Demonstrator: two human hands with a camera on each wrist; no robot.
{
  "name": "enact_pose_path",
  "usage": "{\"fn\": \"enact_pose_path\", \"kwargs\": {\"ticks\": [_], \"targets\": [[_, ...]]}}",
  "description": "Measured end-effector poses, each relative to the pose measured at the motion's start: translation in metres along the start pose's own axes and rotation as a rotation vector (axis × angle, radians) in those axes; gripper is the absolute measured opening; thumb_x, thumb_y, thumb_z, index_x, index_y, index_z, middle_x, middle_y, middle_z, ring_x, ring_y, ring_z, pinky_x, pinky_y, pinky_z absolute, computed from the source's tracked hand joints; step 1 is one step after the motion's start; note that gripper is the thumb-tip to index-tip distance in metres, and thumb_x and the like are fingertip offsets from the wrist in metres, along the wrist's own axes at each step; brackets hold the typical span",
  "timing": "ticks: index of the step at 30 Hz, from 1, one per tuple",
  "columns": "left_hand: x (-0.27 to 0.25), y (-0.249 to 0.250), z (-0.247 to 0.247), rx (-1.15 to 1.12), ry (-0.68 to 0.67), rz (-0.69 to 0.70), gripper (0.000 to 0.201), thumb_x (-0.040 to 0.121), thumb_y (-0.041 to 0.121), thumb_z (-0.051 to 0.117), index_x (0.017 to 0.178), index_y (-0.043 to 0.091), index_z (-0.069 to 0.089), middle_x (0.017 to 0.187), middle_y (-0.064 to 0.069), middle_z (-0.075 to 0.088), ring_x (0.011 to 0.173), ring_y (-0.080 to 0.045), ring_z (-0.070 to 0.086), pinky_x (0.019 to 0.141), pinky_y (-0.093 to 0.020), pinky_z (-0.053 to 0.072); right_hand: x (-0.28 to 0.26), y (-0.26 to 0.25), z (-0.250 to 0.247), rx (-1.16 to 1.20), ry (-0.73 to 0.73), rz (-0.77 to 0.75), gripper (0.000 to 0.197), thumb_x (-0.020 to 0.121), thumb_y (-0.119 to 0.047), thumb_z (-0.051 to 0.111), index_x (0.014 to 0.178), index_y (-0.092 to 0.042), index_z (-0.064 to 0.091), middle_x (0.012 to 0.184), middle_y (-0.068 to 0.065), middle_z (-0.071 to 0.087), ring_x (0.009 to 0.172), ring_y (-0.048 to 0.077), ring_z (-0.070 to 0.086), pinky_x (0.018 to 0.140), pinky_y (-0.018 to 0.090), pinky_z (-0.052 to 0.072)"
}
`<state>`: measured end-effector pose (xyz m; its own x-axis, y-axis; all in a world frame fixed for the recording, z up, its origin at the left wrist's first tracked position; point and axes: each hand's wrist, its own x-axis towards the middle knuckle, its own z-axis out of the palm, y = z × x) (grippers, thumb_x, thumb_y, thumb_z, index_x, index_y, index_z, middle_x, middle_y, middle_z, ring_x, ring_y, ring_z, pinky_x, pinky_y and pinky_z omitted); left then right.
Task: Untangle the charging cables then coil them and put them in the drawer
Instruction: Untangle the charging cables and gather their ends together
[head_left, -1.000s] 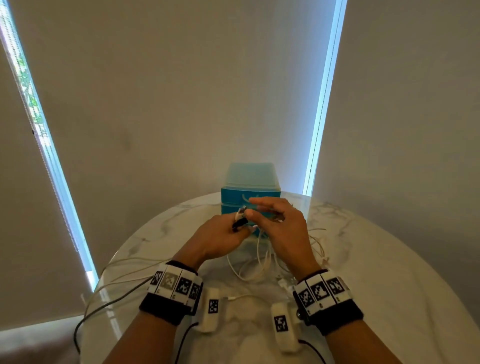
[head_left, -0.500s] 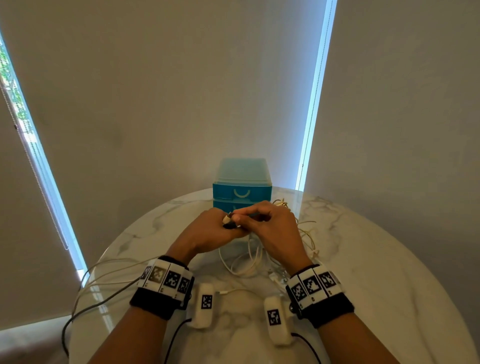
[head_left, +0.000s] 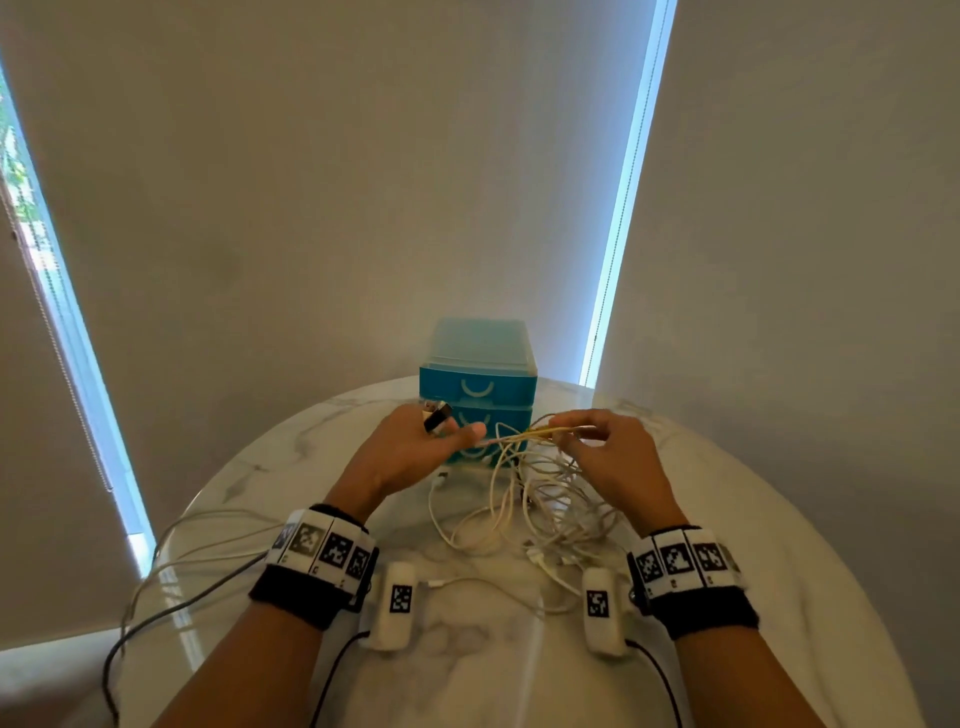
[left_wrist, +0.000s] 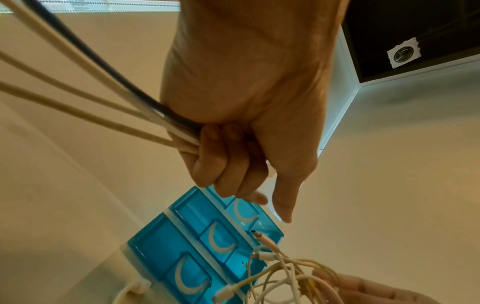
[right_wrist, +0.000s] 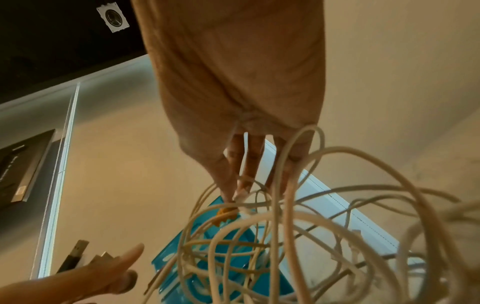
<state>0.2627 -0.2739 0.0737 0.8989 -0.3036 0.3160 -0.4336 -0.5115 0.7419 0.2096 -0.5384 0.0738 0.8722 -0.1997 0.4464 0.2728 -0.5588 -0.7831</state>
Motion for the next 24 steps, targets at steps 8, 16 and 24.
{"fn": "enact_pose_path", "kwargs": {"ticks": [8, 16, 24], "targets": [[-0.002, -0.003, 0.005, 0.021, -0.124, -0.039, 0.033, 0.094, 0.058, 0.074, 0.095, 0.026, 0.080, 0.103, 0.008, 0.078, 0.095, -0.012, 0.071, 0.090, -0.039, 0.057, -0.012, -0.008, -0.003, 0.183, -0.010, 0.029, 0.018, 0.092, -0.015, 0.083, 0.101, -0.031, 0.087, 0.094, -0.014, 0.084, 0.096, 0.002, 0.077, 0.094, 0.029, 0.059], [-0.001, -0.004, 0.001, -0.004, 0.165, -0.050, 0.048, 0.097, 0.072, 0.060, 0.100, 0.029, 0.081, 0.086, 0.001, 0.078, 0.078, -0.018, 0.070, 0.071, -0.043, 0.053, -0.018, 0.006, 0.012, 0.206, -0.105, 0.142, 0.017, 0.094, -0.018, 0.081, 0.099, -0.033, 0.087, 0.101, -0.014, 0.083, 0.101, 0.008, 0.078, 0.100, 0.040, 0.062], [-0.003, -0.017, -0.004, 0.411, -0.249, -0.390, 0.053, 0.089, 0.065, 0.076, 0.101, 0.015, 0.066, 0.084, 0.003, 0.059, 0.073, -0.012, 0.055, 0.068, -0.032, 0.044, -0.014, 0.037, 0.008, 0.143, 0.013, 0.281, 0.008, 0.090, -0.036, 0.084, 0.090, -0.029, 0.087, 0.084, -0.011, 0.083, 0.089, 0.015, 0.079, 0.096, 0.049, 0.064]]}}
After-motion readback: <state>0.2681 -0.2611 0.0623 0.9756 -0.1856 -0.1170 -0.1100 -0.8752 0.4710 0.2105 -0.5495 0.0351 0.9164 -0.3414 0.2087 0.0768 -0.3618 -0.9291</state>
